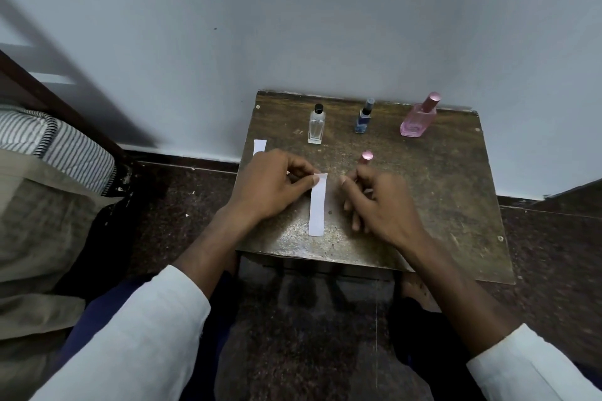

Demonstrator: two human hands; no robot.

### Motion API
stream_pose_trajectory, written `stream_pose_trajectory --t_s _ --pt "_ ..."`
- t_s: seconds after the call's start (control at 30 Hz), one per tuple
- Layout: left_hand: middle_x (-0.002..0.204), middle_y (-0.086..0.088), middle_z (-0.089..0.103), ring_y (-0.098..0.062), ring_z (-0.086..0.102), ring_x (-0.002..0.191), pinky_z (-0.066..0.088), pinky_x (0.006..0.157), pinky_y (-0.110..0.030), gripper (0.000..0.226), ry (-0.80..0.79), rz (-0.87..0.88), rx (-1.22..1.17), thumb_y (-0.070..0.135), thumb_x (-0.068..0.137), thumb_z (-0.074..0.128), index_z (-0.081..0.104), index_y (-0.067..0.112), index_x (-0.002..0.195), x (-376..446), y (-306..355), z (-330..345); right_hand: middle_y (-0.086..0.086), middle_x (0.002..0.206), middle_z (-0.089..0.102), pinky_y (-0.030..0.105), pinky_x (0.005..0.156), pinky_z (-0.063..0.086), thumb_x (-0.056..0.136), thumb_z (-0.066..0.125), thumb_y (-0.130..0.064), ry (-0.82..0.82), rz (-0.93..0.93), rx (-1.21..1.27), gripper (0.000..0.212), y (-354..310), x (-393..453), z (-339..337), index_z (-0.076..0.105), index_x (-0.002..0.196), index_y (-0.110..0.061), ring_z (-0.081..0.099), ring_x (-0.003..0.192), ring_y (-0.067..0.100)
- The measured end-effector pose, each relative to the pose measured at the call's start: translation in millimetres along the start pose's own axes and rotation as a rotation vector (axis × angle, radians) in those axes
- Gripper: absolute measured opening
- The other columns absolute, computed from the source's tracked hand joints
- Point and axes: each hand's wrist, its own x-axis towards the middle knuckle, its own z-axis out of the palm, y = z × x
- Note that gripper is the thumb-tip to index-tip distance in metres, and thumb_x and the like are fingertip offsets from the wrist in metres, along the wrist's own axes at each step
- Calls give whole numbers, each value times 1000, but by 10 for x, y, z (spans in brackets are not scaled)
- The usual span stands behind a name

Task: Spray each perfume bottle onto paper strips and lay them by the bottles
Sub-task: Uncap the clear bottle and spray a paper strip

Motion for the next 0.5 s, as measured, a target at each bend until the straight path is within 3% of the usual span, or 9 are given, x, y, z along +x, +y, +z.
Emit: stream_pose_trajectory --t_s 0.1,0.2,0.33,0.43,0.5 --pt "83 23 74 20 58 64 40 59 -17 13 49 8 9 46 96 77 85 38 102 -6 -4 5 -4 64 73 16 50 50 102 71 -23 110 -59 -28 5 -12 61 42 73 103 -18 68 45 7" --pt "87 20 77 17 58 63 37 58 -13 14 47 11 -9 46 96 78 85 37 104 -3 7 -5 -7 64 74 18 58 53 99 75 -28 52 -80 -55 14 -45 110 113 75 111 -21 69 49 4" --pt "73 33 69 14 58 61 41 58 -13 16 51 -9 21 51 93 79 82 41 105 -11 14 -21 -7 61 72 15 52 50 100 74 -22 44 -31 -56 5 -101 224 189 73 97 -19 67 46 5" --pt "97 28 72 16 53 72 47 69 -23 27 148 -34 136 52 90 81 77 42 114 -13 -69 -59 -9 58 69 11 54 48 100 73 -19 71 -1 -94 11 -117 322 219 69 90 -22 66 46 2" --pt "95 25 68 14 52 76 50 69 -26 23 196 -61 166 48 88 83 75 40 108 -18 -131 -82 -8 56 69 19 65 56 100 72 -21 85 -5 -98 14 -124 379 257 67 88 -24 65 45 2"
